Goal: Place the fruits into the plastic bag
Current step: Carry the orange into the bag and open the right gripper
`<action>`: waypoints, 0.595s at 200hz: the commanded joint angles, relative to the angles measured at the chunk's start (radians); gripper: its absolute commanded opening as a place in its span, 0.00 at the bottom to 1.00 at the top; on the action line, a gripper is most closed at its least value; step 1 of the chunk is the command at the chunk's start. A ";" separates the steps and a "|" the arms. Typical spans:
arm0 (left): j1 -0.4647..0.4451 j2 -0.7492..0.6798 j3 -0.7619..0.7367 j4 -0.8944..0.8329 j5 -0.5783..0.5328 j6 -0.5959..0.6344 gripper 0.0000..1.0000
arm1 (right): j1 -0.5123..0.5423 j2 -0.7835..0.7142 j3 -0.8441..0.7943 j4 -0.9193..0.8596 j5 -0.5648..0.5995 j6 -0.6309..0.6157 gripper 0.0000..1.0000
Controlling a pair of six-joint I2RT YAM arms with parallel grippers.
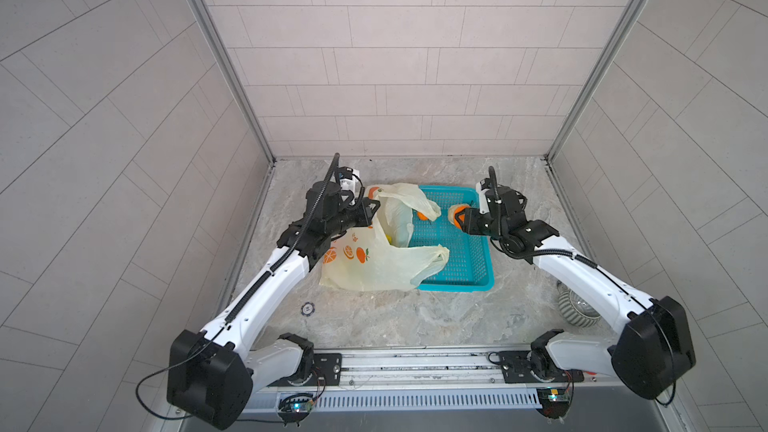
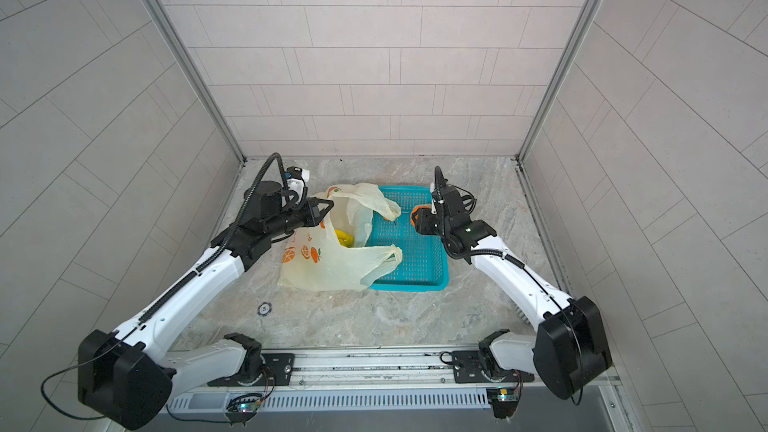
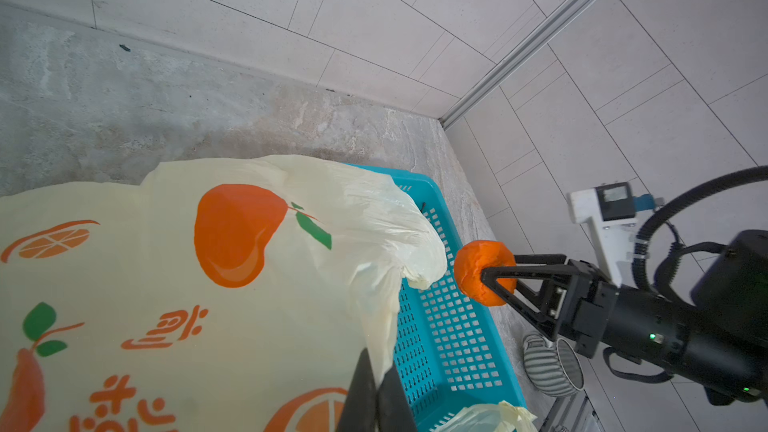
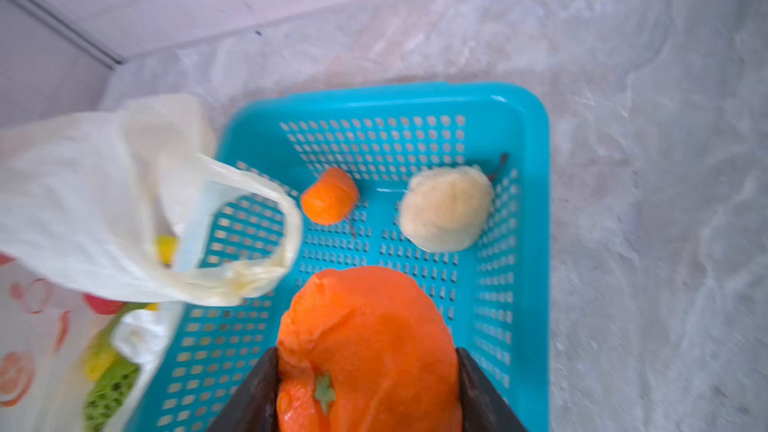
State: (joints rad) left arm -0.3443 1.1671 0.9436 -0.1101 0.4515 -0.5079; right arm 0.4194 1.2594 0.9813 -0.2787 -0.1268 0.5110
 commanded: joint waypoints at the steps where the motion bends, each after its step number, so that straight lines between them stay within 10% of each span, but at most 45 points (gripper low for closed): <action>1: 0.004 0.007 0.005 0.013 0.000 -0.003 0.00 | 0.079 -0.005 0.048 0.118 -0.130 -0.048 0.39; 119: 0.005 -0.073 0.009 -0.080 -0.069 0.069 0.00 | 0.364 0.557 0.465 0.059 -0.528 -0.194 0.43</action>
State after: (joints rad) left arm -0.3443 1.1259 0.9436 -0.1692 0.4072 -0.4694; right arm 0.7540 1.7588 1.3678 -0.1688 -0.5251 0.3664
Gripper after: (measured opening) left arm 0.055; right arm 0.543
